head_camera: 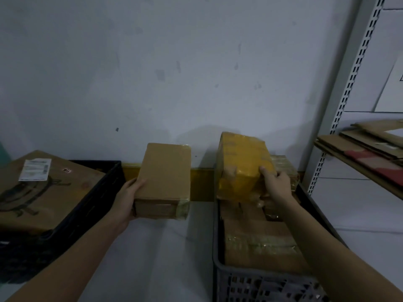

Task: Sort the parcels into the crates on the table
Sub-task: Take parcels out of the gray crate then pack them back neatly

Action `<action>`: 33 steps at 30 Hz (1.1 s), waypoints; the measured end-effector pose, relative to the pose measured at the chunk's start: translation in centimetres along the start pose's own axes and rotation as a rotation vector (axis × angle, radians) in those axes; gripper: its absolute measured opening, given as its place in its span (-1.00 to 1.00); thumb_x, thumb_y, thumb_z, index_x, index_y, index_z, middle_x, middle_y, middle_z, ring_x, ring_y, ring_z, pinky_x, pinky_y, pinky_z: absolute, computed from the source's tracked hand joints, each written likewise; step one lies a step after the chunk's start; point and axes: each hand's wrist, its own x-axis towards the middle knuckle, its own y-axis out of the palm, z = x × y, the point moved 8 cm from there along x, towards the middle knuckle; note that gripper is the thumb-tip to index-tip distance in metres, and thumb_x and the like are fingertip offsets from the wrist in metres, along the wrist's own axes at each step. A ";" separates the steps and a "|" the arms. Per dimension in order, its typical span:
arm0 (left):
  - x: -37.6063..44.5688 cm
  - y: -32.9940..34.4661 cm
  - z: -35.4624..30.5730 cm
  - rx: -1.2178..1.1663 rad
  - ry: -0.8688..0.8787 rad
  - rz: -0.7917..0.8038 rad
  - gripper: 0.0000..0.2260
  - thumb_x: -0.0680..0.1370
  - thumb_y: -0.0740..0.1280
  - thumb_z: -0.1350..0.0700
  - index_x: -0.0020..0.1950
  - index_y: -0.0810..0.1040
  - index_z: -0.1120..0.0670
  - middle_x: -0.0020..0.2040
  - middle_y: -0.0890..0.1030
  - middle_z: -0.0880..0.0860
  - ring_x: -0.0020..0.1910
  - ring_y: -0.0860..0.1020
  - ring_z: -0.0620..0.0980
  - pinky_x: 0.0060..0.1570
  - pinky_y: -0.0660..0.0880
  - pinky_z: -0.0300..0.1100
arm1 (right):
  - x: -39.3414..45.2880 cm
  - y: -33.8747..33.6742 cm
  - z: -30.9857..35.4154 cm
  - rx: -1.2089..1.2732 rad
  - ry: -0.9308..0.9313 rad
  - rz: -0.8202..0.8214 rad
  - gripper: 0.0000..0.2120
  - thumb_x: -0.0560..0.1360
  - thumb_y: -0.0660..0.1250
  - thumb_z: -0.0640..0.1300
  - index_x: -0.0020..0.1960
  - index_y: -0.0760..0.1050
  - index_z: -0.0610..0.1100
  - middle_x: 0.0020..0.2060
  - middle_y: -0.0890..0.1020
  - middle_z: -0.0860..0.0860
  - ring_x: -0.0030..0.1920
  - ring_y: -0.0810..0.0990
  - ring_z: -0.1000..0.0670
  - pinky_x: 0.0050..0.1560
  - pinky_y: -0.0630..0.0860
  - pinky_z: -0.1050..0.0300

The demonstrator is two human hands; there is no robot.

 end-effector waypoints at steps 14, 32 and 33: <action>-0.1 -6.3 7.1 -0.021 -0.408 -0.143 -0.47 0.41 0.40 -0.29 0.26 0.50 -0.01 0.17 0.55 0.14 0.14 0.50 0.19 0.02 0.46 0.13 | -6.0 11.1 2.4 0.189 -0.052 0.235 -0.53 0.59 0.30 0.08 0.39 0.21 -0.04 0.18 0.41 0.02 0.12 0.47 -0.04 0.15 0.55 -0.25; 5.1 -8.8 25.1 0.182 -0.586 0.062 -0.59 0.60 0.25 -0.19 0.42 0.42 -0.10 0.23 0.50 0.00 0.13 0.50 0.08 0.17 0.55 0.12 | -8.1 21.6 -9.5 -0.622 -0.055 0.029 -0.65 0.70 -0.03 0.04 0.46 0.25 0.14 0.36 0.38 -0.19 -0.24 0.58 -0.14 -0.39 0.46 0.08; 5.8 -8.8 25.2 0.208 -0.549 0.056 -0.59 0.63 0.23 -0.15 0.46 0.41 -0.06 0.26 0.51 0.02 0.13 0.50 0.08 0.20 0.53 0.11 | -8.3 21.6 -9.2 -0.650 -0.099 0.008 -0.66 0.70 -0.03 0.02 0.45 0.25 0.14 0.34 0.38 -0.18 -0.31 0.54 -0.11 -0.44 0.41 0.11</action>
